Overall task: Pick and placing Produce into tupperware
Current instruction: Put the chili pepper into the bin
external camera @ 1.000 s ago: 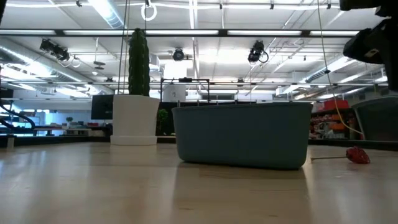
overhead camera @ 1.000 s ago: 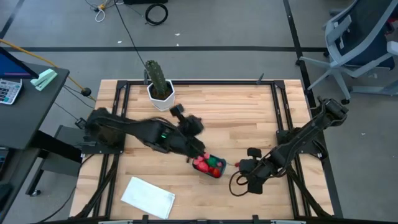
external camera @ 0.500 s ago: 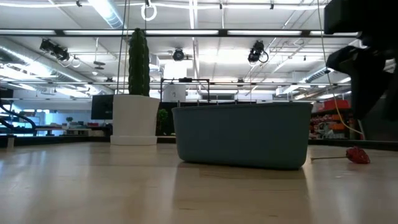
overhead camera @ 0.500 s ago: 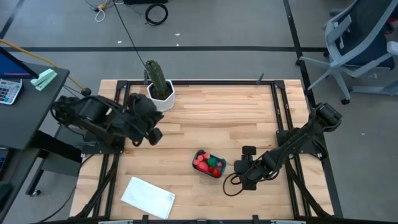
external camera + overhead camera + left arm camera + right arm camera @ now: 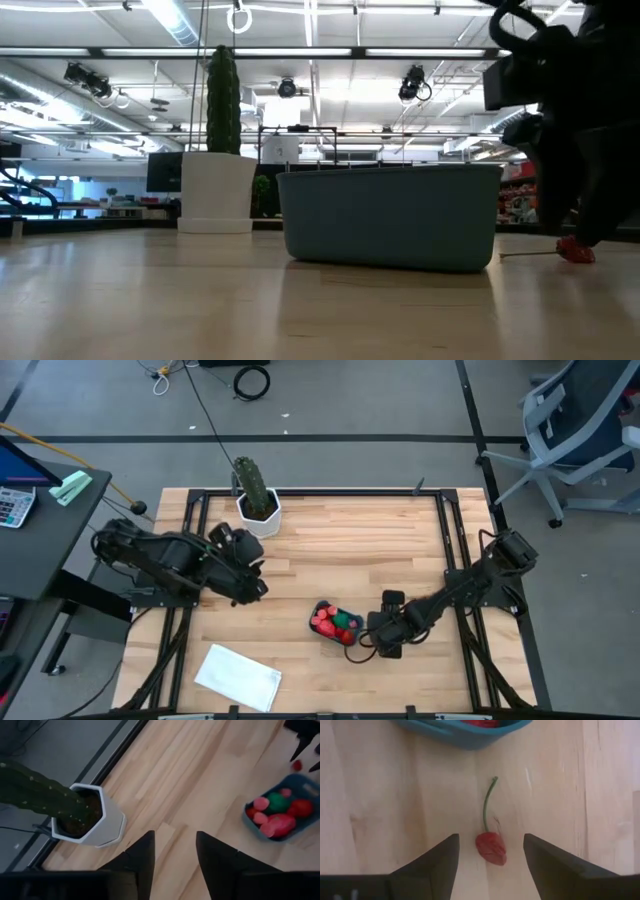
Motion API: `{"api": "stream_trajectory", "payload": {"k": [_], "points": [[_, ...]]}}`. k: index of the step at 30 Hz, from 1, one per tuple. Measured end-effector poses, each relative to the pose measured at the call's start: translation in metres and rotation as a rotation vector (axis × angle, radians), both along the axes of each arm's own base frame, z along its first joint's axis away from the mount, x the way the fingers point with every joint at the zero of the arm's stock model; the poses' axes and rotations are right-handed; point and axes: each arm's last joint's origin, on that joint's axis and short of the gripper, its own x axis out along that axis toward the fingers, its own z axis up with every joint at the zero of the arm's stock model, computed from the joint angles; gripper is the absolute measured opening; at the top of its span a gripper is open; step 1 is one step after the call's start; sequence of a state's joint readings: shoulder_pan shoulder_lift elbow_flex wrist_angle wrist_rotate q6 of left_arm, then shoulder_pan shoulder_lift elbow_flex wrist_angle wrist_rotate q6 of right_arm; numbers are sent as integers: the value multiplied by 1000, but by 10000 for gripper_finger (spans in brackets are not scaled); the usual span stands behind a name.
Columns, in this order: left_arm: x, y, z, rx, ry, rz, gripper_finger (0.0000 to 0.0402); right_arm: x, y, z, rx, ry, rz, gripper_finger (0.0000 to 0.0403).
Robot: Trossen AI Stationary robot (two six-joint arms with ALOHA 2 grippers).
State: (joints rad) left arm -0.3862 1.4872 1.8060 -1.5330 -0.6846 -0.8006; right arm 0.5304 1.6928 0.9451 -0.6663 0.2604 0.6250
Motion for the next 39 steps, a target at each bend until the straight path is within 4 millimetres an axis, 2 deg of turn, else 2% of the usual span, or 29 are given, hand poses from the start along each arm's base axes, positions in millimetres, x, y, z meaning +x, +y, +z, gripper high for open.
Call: {"api": "stream_trajectory", "payload": {"k": [4,10,17,21,29,33,39], "points": [[2,-1,-7,6,22,4,157,-1,-7,-5,7,20,-21,230],[1,-2,-8,-3,16,12,150,-5,-11,-13,41,35,-51,226],[1,-2,-8,-3,16,13,139,-4,-10,-13,59,25,-49,199],[1,-2,-8,-3,15,13,138,-4,-10,-13,84,29,-71,158],[1,-2,-8,-3,16,13,146,-4,-9,-10,100,18,-87,40],[1,-2,-8,-3,15,14,142,-5,-10,8,126,-20,-84,15],[1,-2,-8,-3,15,14,133,-14,-15,55,203,-166,-78,31]]}}
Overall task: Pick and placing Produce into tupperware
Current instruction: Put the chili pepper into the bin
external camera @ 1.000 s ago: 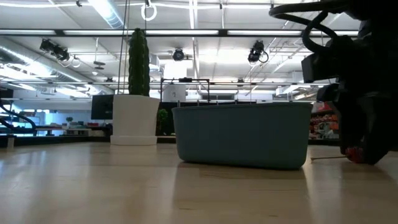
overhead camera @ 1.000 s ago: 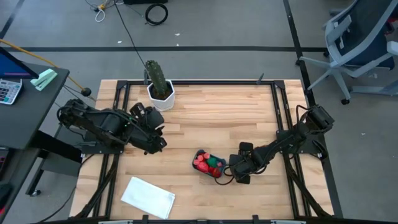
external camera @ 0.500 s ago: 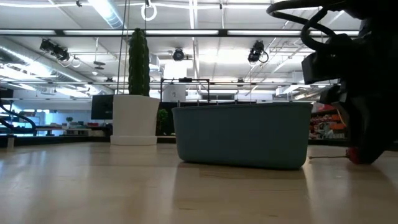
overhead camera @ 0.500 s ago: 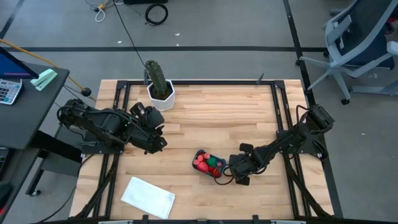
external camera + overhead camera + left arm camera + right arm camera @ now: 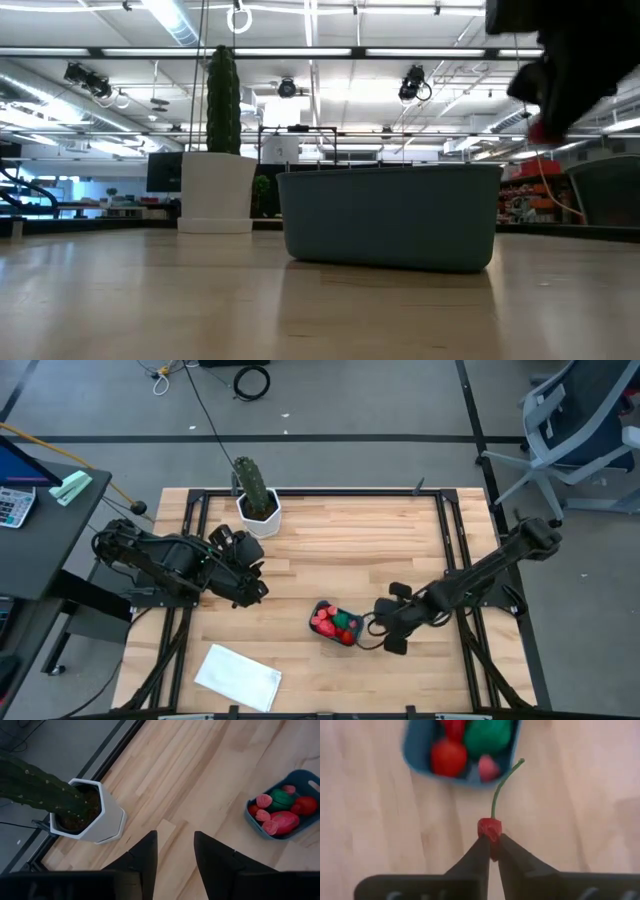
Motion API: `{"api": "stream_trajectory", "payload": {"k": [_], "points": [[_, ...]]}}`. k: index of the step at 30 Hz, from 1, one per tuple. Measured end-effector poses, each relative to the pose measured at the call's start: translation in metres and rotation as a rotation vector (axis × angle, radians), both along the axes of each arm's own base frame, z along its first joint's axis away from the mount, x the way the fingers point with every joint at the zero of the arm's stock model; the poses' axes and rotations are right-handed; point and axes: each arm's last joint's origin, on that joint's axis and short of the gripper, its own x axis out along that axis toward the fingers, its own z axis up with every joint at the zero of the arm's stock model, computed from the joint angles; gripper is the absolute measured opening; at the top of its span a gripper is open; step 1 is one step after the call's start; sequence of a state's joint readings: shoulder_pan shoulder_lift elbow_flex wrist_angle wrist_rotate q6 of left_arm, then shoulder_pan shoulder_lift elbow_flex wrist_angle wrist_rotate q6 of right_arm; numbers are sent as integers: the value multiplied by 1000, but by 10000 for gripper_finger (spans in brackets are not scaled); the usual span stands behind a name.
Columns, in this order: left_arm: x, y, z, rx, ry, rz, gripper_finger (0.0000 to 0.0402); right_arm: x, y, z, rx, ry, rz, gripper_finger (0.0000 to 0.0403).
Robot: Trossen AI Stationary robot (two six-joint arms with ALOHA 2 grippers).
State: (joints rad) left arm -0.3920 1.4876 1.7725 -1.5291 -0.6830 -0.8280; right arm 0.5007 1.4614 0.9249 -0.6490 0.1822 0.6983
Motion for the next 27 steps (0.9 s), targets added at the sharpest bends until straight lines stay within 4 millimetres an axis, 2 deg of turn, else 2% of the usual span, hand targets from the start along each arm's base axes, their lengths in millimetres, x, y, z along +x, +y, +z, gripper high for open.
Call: {"api": "stream_trajectory", "payload": {"k": [4,8,10,14,19,22,27], "points": [[0,0,0,0,-1,0,135,-8,-8,28,-28,-163,-30,36],[1,0,0,-4,-9,0,140,7,-5,39,-26,-336,48,33],[1,0,0,-5,-12,0,142,21,0,34,-27,-390,108,33],[2,-1,1,-9,-21,0,139,48,2,7,-19,-382,201,37],[3,-1,1,-14,-35,-1,131,61,1,-18,-77,-301,295,63],[3,-1,1,-15,-35,-1,131,64,2,-18,-81,-303,307,91],[3,-1,1,-15,-36,0,138,66,3,-5,-72,-320,295,138]]}}
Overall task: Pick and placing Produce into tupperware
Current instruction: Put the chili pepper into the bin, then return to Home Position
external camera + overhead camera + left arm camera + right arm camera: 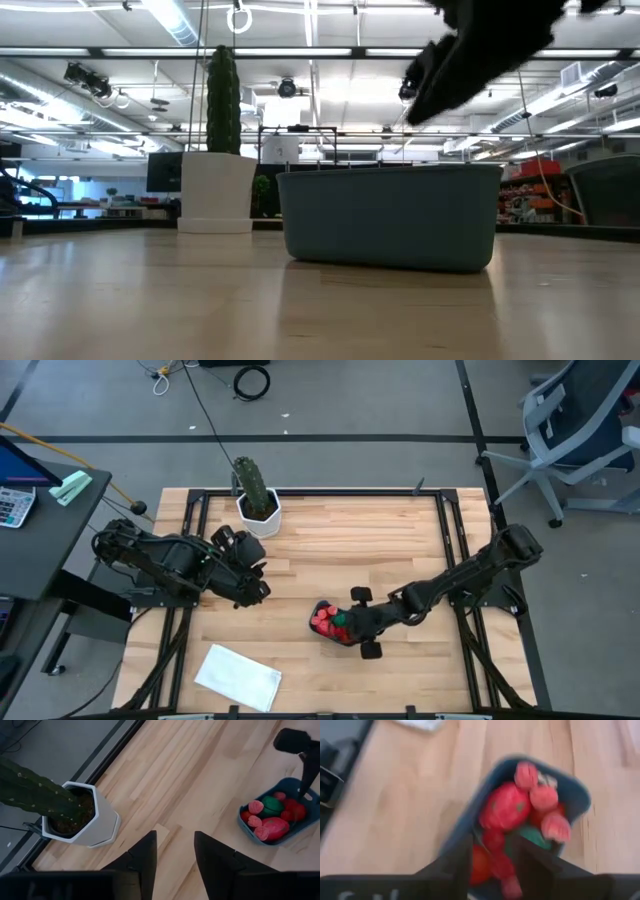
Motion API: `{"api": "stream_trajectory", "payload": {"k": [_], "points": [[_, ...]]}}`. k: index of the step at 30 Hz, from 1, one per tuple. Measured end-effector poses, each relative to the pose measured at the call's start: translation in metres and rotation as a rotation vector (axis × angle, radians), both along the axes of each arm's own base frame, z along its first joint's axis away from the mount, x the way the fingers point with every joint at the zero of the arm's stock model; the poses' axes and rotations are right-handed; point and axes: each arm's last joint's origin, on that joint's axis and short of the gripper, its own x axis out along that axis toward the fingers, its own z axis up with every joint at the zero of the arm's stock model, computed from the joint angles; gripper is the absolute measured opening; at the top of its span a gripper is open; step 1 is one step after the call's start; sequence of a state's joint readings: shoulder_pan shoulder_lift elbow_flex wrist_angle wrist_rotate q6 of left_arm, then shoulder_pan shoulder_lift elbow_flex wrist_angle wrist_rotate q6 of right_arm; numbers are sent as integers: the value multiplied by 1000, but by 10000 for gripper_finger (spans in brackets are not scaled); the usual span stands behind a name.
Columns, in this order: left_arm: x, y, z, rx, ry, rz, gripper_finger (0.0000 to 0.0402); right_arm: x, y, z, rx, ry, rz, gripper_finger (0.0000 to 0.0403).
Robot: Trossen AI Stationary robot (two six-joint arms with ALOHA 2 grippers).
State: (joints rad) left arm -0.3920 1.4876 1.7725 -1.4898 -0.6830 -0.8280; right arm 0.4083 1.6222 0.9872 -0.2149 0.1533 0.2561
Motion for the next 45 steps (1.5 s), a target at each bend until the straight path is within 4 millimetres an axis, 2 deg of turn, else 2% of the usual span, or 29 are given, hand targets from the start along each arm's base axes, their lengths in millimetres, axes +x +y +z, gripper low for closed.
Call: {"api": "stream_trajectory", "payload": {"k": [4,7,10,13,16,20,23,27,30,32,35,38,41,45], "points": [[1,0,0,-2,-8,-4,137,-4,-1,23,1,17,1,161],[-2,0,0,15,34,-27,131,-21,-10,55,-46,131,-16,167],[-11,3,4,19,61,-23,124,-50,-24,93,-105,232,-111,165],[-24,4,14,-3,30,-53,116,-87,-38,132,-108,252,-160,164],[-42,8,24,-8,5,-113,110,-126,-50,161,-47,161,-207,163],[-79,19,43,-63,-107,-131,102,-177,-68,181,-7,-31,-239,163],[-110,30,56,-107,-209,-133,96,-207,-81,173,22,-140,-276,162],[-145,46,67,-63,-341,-124,87,-224,-85,131,108,-207,-240,162],[-157,53,71,-31,-421,-83,80,-226,-81,95,198,-255,-180,163],[-153,49,65,-15,-436,-70,77,-226,-77,75,253,-274,-137,164],[-133,31,40,3,-406,-103,75,-228,-75,55,313,-304,-88,164],[-112,12,3,2,-406,-129,79,-231,-74,48,331,-356,-42,165],[-102,1,-34,-13,-430,-144,83,-236,-79,53,326,-413,-15,165],[-101,2,-68,-17,-535,-116,83,-246,-86,65,331,-503,38,165]]}}
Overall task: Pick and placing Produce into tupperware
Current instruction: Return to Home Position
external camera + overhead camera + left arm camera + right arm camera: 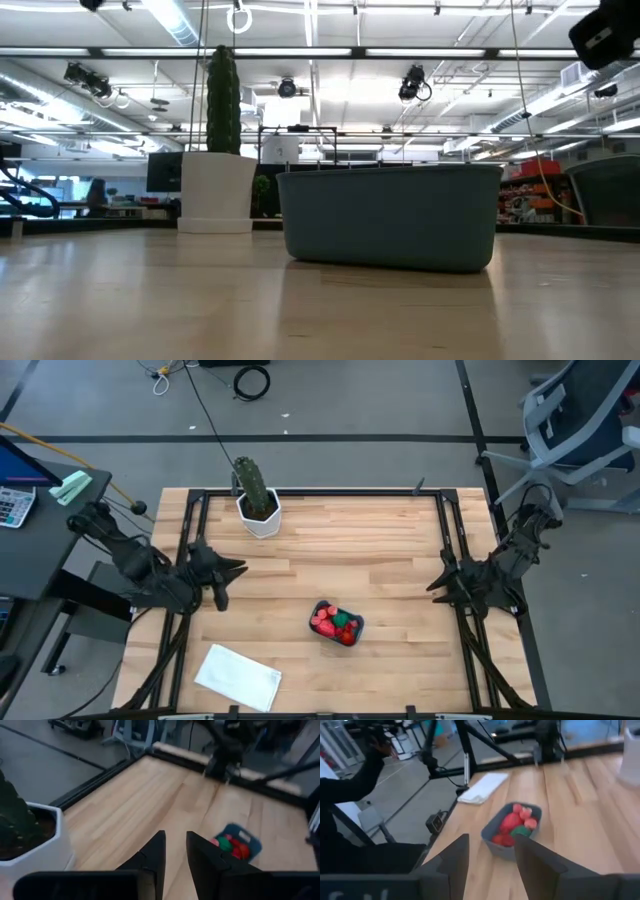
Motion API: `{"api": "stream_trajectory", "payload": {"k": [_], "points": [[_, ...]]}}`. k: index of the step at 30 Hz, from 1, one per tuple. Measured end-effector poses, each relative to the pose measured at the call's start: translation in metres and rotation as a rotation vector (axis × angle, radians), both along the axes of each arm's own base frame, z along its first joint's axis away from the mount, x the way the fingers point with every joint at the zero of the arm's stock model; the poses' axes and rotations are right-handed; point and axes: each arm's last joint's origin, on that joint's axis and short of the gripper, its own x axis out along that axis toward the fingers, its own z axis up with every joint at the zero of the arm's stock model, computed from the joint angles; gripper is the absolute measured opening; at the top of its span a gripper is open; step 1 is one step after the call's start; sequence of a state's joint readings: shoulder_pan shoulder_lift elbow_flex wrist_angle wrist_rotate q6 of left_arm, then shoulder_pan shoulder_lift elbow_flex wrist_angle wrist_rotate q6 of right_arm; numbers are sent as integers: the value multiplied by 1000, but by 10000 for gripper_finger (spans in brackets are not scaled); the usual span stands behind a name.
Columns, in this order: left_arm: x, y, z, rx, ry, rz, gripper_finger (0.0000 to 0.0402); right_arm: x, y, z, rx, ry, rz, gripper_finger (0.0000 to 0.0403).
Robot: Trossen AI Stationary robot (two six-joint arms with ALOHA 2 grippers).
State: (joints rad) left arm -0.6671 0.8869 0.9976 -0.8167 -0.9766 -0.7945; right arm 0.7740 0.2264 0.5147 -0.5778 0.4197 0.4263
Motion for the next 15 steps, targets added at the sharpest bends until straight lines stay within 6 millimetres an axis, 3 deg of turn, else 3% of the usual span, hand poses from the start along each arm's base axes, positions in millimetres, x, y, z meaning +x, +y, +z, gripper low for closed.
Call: {"api": "stream_trajectory", "payload": {"k": [4,11,15], "points": [[1,5,-21,-4,-138,-33,77,-6,-7,5,-46,-87,-1,165],[3,12,-38,135,-414,-401,75,-11,-13,6,-45,-123,-41,165],[-7,27,-47,180,-400,-377,80,-9,-13,6,-37,-139,-71,165]]}}
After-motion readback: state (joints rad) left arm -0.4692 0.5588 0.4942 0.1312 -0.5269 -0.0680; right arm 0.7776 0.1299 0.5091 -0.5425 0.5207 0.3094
